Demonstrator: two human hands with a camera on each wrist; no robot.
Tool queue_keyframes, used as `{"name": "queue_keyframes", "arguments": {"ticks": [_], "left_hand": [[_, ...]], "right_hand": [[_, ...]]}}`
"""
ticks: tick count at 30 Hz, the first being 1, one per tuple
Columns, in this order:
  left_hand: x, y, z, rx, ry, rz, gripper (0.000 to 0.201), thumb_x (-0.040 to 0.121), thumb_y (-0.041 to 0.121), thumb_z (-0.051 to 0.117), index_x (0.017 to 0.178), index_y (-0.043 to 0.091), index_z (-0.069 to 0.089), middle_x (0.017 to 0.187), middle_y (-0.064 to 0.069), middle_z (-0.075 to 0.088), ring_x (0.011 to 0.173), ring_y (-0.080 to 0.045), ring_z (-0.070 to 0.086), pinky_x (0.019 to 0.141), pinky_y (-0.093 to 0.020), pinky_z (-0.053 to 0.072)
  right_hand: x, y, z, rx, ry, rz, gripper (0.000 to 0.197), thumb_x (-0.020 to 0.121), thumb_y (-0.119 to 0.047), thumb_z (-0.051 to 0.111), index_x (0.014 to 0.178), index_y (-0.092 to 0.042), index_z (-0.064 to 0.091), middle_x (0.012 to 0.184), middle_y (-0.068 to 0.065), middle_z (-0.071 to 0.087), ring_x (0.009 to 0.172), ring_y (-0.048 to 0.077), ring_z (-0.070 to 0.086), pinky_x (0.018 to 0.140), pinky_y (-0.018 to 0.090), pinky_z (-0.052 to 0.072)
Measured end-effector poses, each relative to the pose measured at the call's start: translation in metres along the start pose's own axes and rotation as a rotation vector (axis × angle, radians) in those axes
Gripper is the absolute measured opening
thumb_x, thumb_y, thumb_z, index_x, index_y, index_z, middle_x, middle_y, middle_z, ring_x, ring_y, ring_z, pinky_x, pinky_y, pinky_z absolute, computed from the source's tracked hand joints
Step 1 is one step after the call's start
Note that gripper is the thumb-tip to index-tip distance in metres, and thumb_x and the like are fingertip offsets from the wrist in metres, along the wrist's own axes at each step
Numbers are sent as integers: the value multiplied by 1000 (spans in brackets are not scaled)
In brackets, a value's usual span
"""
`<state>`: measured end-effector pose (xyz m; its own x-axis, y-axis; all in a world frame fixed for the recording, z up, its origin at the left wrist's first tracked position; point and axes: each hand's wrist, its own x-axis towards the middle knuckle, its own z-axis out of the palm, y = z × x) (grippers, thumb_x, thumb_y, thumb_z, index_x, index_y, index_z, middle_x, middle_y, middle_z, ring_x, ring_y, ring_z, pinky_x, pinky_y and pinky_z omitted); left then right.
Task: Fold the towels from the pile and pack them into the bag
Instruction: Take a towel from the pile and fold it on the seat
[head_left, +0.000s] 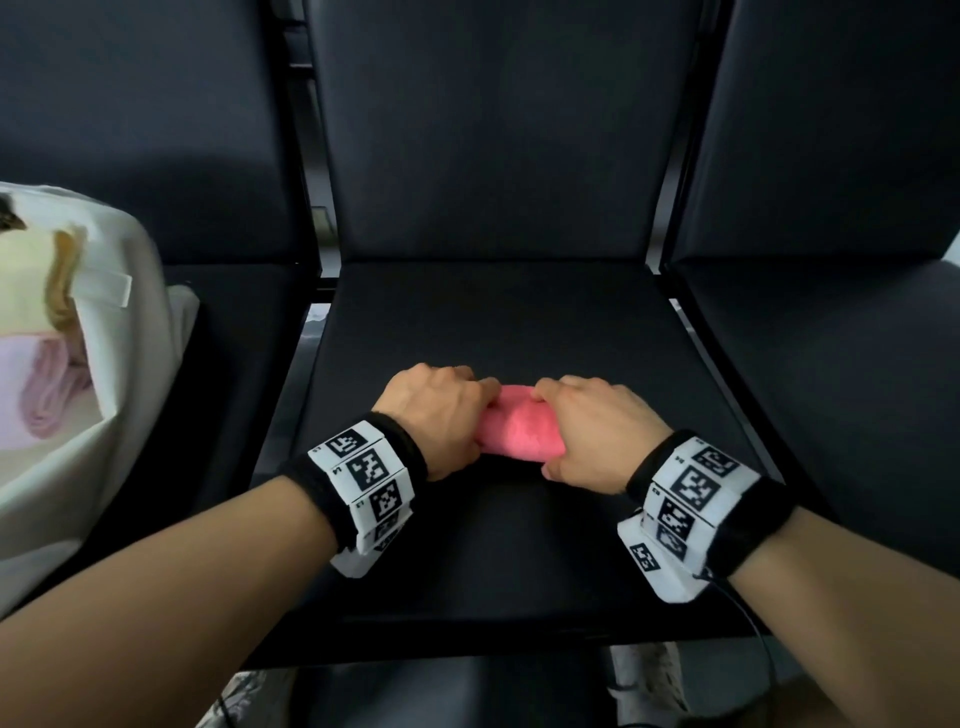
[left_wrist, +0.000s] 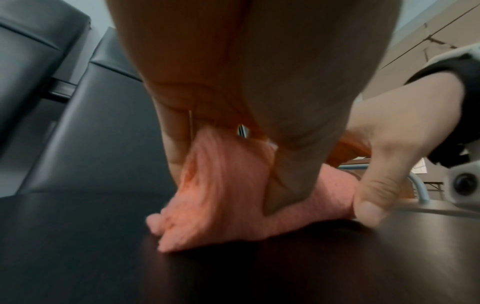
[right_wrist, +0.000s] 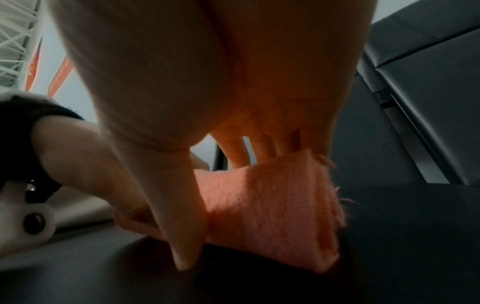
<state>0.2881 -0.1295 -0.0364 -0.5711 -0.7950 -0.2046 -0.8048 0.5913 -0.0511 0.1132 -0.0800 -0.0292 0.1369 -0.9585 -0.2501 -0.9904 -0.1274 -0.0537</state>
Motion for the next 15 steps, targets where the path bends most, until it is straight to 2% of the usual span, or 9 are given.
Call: {"name": "queue_keyframes", "arguments": {"ticks": [3,6,8,12,15], "left_hand": [[-1,0,-1,-29,12,-11,37,90,37,58,125,28,55,116,1,62,103,-28,65,81,-40,52],[-1,2,0,-22,20,4,33,91,35,55,123,25,56,115,-1,62,103,-28,64,80,-38,50],[-2,4,1,-12,27,18,35,92,35,55,126,24,55,117,-1,61,107,-27,63,81,-36,48],[-4,6,5,-30,29,61,48,91,41,63,133,22,52,126,-1,54,118,-22,54,92,-35,50],[-2,7,6,-33,39,84,51,90,42,68,133,20,53,128,-1,53,118,-22,55,94,-36,50]], "right_hand": [[1,-5,3,-43,31,0,58,80,-34,74,130,-18,48,116,1,59,105,28,64,81,39,52],[0,-12,6,-72,71,9,50,84,-32,69,127,-17,48,113,3,60,103,30,64,72,36,43],[-1,-18,8,-97,96,13,43,87,-28,62,126,-16,48,111,5,61,101,32,65,70,35,40],[0,-20,6,-103,96,7,35,87,-21,54,122,-15,50,109,8,64,100,35,65,70,37,40],[-1,-20,3,-91,85,3,28,88,-19,52,116,-15,52,106,9,65,98,37,64,68,36,39]]}}
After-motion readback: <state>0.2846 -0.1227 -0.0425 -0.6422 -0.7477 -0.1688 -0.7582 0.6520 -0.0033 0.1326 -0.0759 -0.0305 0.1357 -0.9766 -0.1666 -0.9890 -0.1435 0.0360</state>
